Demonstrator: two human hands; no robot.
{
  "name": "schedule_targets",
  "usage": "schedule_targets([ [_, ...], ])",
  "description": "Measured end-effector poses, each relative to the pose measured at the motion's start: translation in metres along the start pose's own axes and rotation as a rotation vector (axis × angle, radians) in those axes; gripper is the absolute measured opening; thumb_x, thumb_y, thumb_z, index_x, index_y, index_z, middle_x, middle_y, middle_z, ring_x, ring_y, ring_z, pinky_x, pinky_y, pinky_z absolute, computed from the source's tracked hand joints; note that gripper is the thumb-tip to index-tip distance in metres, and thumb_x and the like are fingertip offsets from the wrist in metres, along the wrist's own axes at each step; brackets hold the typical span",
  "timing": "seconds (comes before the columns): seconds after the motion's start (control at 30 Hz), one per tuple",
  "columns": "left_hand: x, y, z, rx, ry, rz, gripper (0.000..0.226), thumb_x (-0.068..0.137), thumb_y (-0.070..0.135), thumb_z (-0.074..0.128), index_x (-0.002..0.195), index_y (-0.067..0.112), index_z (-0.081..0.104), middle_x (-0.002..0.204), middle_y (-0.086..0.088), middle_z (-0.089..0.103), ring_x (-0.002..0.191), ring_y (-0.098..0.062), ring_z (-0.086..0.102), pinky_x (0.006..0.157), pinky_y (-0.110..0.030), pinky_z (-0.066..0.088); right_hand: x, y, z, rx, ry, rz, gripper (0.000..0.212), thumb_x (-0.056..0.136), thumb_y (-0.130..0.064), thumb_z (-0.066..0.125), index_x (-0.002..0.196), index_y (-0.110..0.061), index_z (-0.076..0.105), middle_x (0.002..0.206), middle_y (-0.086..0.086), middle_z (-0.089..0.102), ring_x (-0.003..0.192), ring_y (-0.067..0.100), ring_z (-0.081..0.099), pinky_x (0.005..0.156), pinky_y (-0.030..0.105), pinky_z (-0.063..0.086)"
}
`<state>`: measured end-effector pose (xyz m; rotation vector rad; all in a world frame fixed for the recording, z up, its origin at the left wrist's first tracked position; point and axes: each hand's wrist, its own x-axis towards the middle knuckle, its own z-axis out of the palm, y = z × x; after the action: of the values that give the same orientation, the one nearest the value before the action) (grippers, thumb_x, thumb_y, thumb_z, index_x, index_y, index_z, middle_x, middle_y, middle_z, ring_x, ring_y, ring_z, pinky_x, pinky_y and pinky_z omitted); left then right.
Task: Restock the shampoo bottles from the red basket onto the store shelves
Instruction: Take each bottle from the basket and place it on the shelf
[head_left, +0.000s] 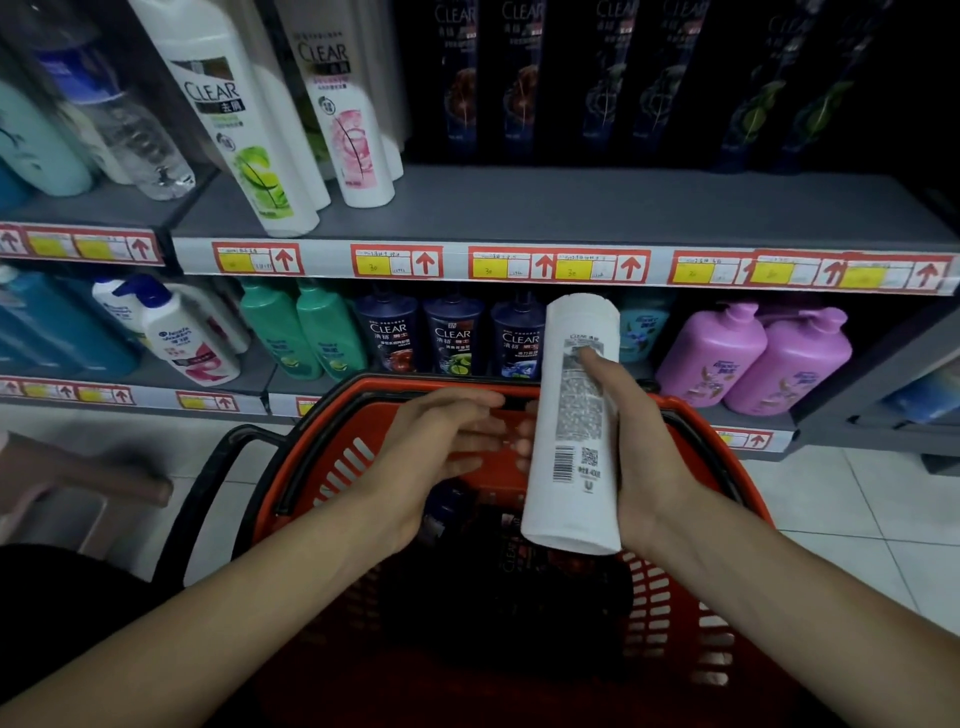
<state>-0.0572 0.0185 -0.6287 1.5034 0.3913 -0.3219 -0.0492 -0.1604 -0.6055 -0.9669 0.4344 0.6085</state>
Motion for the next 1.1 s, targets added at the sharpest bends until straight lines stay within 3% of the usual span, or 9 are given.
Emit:
schedule_targets([
  [0.17,-0.005,-0.002,0.007,0.017,-0.014,0.05,0.019,0.098,0.02,0.061,0.107,0.022,0.078,0.101,-0.006,0.079,0.094,-0.022,0.074,0.096,-0.044,0.054,-0.002,0.004,0.013,-0.028,0.013,-0.093,0.047,0.093,-0.056,0.059,0.104,-0.012,0.068,0.083,0.011,0.066,0.069,0.025,0.065,0.073,0.036,0.055],
  [0.3,-0.01,0.005,0.009,0.064,0.005,0.153,0.014,0.096,0.037,0.066,0.105,0.033,0.076,0.109,0.001,0.076,0.109,-0.023,0.069,0.105,-0.049,0.051,-0.001,0.014,0.021,-0.035,0.049,-0.182,0.042,0.1,-0.047,0.048,0.105,-0.012,0.071,0.087,0.008,0.072,0.073,0.022,0.069,0.072,0.035,0.056],
  [0.43,-0.02,0.005,0.013,0.18,-0.099,0.191,0.025,0.099,0.042,0.065,0.123,0.035,0.069,0.115,0.002,0.071,0.104,-0.011,0.07,0.092,-0.026,0.056,-0.002,0.023,0.025,-0.021,0.167,-0.18,0.04,0.096,-0.031,0.05,0.123,-0.008,0.069,0.105,0.016,0.072,0.094,0.031,0.069,0.081,0.043,0.059],
  [0.5,-0.025,0.003,0.015,0.189,-0.127,0.196,0.032,0.099,0.043,0.064,0.129,0.034,0.066,0.115,0.007,0.071,0.099,-0.003,0.07,0.079,-0.013,0.053,-0.006,0.025,0.027,-0.09,0.199,-0.185,0.031,0.096,-0.023,0.051,0.115,-0.007,0.069,0.099,0.013,0.072,0.089,0.028,0.068,0.072,0.038,0.055],
  [0.57,-0.027,0.002,0.014,0.119,-0.116,0.181,0.033,0.101,0.042,0.06,0.13,0.028,0.067,0.114,0.011,0.074,0.095,0.0,0.071,0.073,-0.01,0.051,-0.01,0.026,0.029,-0.199,0.185,-0.218,0.025,0.095,-0.012,0.051,0.11,-0.01,0.071,0.098,0.012,0.073,0.089,0.027,0.068,0.072,0.038,0.054],
  [0.73,-0.028,0.013,0.003,-0.114,-0.05,0.139,0.028,0.104,0.035,0.056,0.118,0.018,0.074,0.106,-0.003,0.08,0.097,-0.021,0.076,0.083,-0.034,0.059,-0.024,0.027,0.029,-0.457,0.051,-0.395,0.059,0.084,0.015,0.051,0.13,-0.019,0.068,0.112,0.015,0.076,0.111,0.036,0.069,0.102,0.05,0.053],
  [0.87,-0.024,0.02,-0.004,-0.291,-0.023,0.04,0.039,0.104,0.033,0.05,0.121,0.006,0.072,0.115,-0.026,0.073,0.099,-0.04,0.069,0.087,-0.043,0.054,-0.024,0.028,0.028,-0.442,0.008,-0.445,0.054,0.087,0.012,0.065,0.132,-0.019,0.065,0.114,0.016,0.075,0.11,0.036,0.071,0.101,0.05,0.053],
  [1.0,-0.015,0.028,-0.012,-0.303,0.038,0.069,0.046,0.108,0.041,0.042,0.114,0.008,0.074,0.098,-0.017,0.078,0.078,-0.027,0.071,0.066,-0.028,0.054,-0.016,0.023,0.042,-0.528,0.043,-0.448,0.042,0.084,-0.004,0.08,0.12,-0.022,0.069,0.109,0.014,0.075,0.104,0.031,0.073,0.098,0.048,0.055],
  [1.1,-0.009,0.041,-0.023,-0.199,0.164,0.195,0.053,0.108,0.05,0.041,0.106,0.009,0.074,0.076,-0.007,0.077,0.063,-0.015,0.072,0.057,-0.022,0.054,-0.009,0.018,0.063,-0.588,0.001,-0.42,0.039,0.077,-0.022,0.09,0.112,-0.023,0.072,0.105,0.016,0.074,0.101,0.033,0.074,0.098,0.058,0.054],
])
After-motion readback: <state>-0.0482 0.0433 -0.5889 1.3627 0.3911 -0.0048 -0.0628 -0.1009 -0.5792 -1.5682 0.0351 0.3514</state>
